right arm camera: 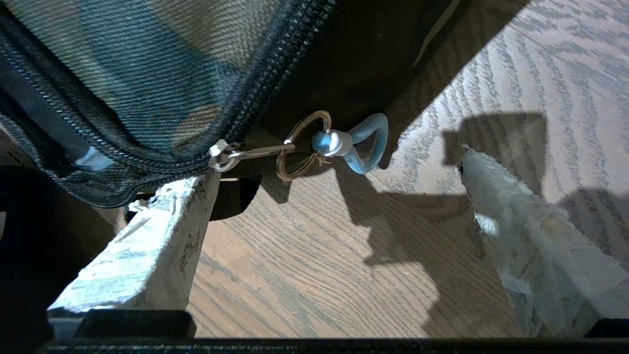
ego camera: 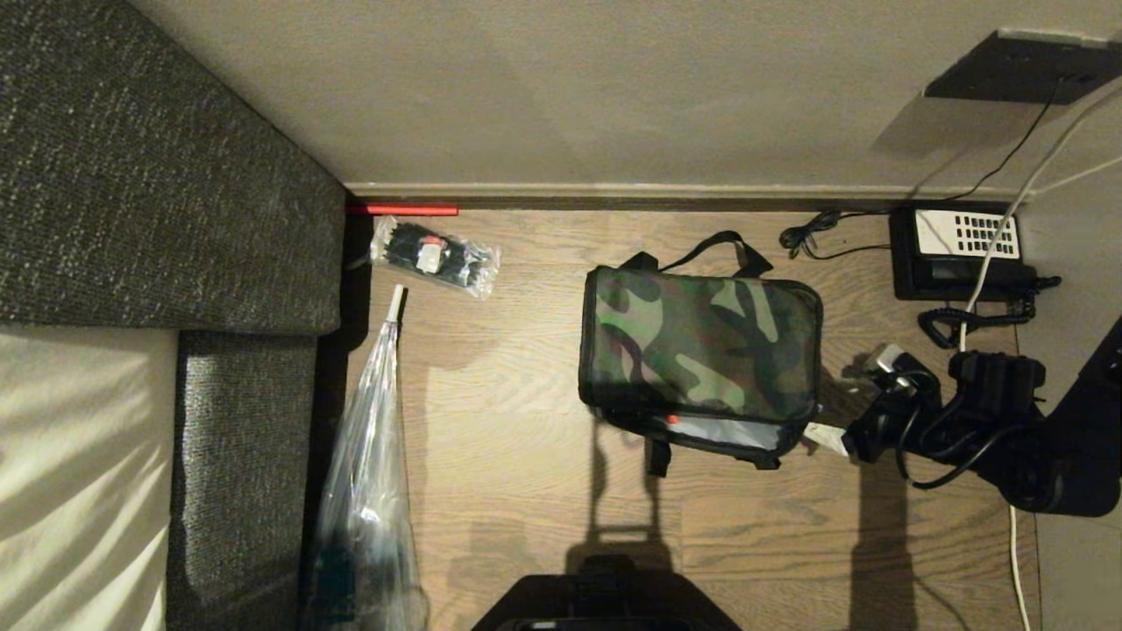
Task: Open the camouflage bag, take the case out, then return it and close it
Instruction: Open the top of the storage box
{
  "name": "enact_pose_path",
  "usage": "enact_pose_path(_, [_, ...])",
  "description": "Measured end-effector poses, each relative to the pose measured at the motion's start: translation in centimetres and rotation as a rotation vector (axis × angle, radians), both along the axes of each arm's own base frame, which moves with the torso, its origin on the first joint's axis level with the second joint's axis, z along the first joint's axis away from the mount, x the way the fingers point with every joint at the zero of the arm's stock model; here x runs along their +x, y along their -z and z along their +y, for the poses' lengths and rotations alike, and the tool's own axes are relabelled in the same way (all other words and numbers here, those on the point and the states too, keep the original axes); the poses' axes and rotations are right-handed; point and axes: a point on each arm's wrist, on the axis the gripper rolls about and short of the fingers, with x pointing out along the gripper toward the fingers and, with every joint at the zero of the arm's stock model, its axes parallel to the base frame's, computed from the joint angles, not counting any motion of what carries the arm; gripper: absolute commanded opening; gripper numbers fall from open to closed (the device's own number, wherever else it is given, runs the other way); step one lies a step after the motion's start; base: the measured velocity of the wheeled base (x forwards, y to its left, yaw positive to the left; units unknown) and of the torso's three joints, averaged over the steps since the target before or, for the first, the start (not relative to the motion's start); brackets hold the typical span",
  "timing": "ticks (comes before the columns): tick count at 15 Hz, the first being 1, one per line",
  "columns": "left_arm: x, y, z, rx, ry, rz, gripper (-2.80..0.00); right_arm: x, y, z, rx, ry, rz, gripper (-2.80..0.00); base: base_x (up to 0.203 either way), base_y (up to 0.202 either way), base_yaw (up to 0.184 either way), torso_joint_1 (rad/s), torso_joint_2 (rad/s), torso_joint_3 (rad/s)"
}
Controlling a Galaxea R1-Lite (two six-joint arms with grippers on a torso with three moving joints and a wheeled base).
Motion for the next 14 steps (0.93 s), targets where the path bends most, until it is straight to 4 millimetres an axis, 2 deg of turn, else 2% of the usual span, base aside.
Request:
enact_pose_path(13, [0.00, 0.00, 0.00, 0.000, 0.000, 0.000, -2.80, 0.57, -0.31, -0.42, 0.001, 0.014, -0.024, 0.00, 0.000, 0.000, 0.000, 0.000, 0.00, 0.000])
enact_pose_path(14, [0.00, 0.00, 0.00, 0.000, 0.000, 0.000, -2.80, 0.47, -0.18, -0.45, 0.003, 0.017, -0.013, -2.80, 0.000, 0.000, 0.000, 0.000, 0.00, 0.000])
